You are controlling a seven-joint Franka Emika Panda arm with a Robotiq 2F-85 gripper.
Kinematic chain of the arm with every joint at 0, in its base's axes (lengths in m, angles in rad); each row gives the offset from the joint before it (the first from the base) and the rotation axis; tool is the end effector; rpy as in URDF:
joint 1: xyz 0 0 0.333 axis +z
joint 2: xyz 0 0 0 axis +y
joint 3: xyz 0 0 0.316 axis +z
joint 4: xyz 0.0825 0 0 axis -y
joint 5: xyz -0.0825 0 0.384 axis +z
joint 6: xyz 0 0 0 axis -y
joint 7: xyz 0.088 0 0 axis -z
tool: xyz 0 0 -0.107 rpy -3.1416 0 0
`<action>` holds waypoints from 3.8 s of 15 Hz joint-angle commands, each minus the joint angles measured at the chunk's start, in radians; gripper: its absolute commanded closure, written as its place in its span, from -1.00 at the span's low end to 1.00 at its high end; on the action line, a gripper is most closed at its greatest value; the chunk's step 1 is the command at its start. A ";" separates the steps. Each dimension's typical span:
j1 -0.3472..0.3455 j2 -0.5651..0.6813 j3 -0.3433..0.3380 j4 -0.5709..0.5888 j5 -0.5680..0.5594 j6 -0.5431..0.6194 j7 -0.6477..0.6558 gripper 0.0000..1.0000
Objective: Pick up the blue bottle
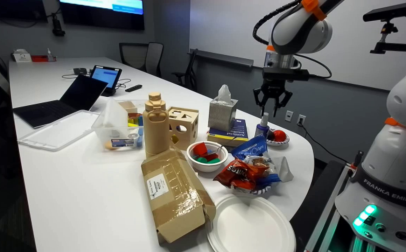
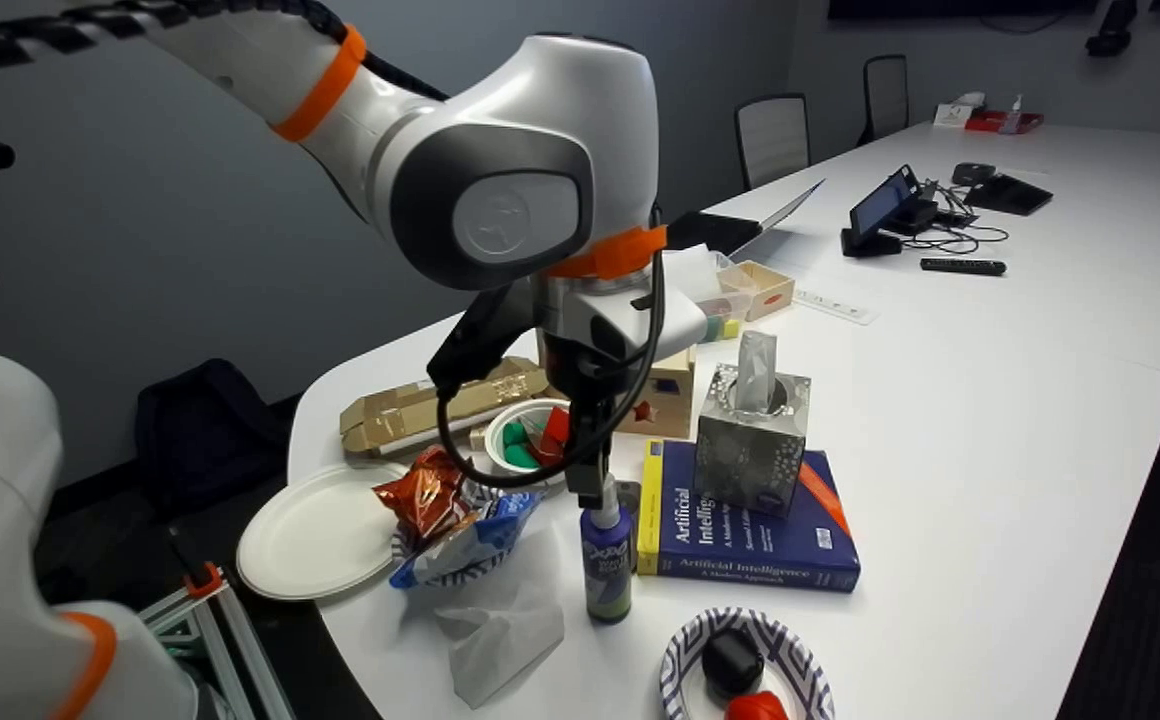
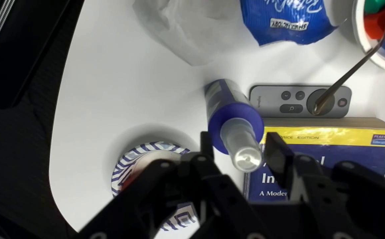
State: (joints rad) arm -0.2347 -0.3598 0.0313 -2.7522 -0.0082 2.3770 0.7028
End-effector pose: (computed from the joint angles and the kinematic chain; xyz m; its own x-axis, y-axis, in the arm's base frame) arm 0.3663 -0.0765 0.3244 0.6198 -0.7848 -0.0012 -0.7846 -0.6196 0.0228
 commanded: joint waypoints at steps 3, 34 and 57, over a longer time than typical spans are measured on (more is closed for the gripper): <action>-0.003 0.011 -0.001 0.005 -0.020 0.016 0.036 0.95; 0.033 -0.037 0.043 0.128 -0.079 -0.177 0.107 0.87; 0.040 0.291 -0.034 0.138 -0.067 0.087 0.211 0.87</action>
State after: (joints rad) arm -0.2048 -0.1620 0.0224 -2.6499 -0.0639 2.4072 0.8790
